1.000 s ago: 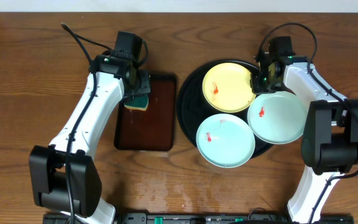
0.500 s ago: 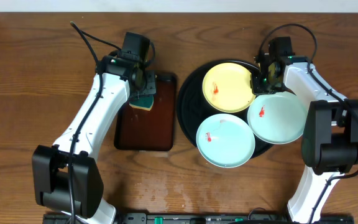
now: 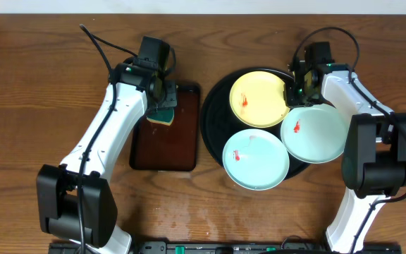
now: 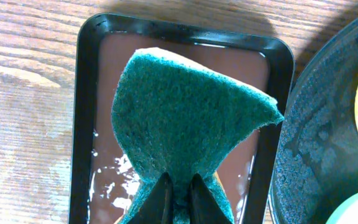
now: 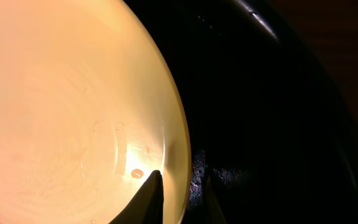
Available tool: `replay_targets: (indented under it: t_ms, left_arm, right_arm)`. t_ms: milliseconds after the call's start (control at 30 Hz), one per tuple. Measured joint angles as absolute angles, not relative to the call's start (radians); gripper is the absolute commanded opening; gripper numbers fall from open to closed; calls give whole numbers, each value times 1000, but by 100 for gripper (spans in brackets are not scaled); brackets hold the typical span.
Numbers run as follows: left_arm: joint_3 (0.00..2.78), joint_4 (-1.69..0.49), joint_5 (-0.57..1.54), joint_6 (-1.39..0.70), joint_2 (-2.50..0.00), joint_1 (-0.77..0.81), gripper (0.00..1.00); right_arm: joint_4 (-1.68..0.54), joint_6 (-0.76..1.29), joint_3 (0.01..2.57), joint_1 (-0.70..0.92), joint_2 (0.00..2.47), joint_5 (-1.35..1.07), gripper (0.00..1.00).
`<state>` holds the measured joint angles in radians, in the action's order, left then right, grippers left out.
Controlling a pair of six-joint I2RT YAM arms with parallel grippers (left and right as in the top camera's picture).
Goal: Clean dirty plates on tray and stack at the side
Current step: 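Lift the sponge with the left gripper toward the yellow plate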
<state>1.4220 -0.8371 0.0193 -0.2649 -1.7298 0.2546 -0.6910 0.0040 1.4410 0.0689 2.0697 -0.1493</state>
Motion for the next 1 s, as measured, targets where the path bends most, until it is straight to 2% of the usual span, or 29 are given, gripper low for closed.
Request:
replay_targets:
  t_ms: [167,233,333,567,767,1000]
  left_arm:
    - [1422,-837,19,-265,-1730,255,7]
    - [1422,-837,19,-265,-1730,255,8]
    - [1422,-837,20,-265,-1730,255,8]
    - [1422,-837,19,-265,-1730,255,8]
    - [1422,-837,19,-265,-1730,255,8]
    - [1427,-806,19,-262,-1730,258,7]
  right_arm:
    - [-692,4,1441,69,2070,-150,20]
    - [-693,4,1441,69,2070,-150,24]
    - [-692,4,1441,68,2070,-150,25]
    - [-691,4,1441,68,2070,-185,25]
    - [-691,4,1444,68,2070,-194,21]
    - [-693,3,1445,67,2070,-192,1]
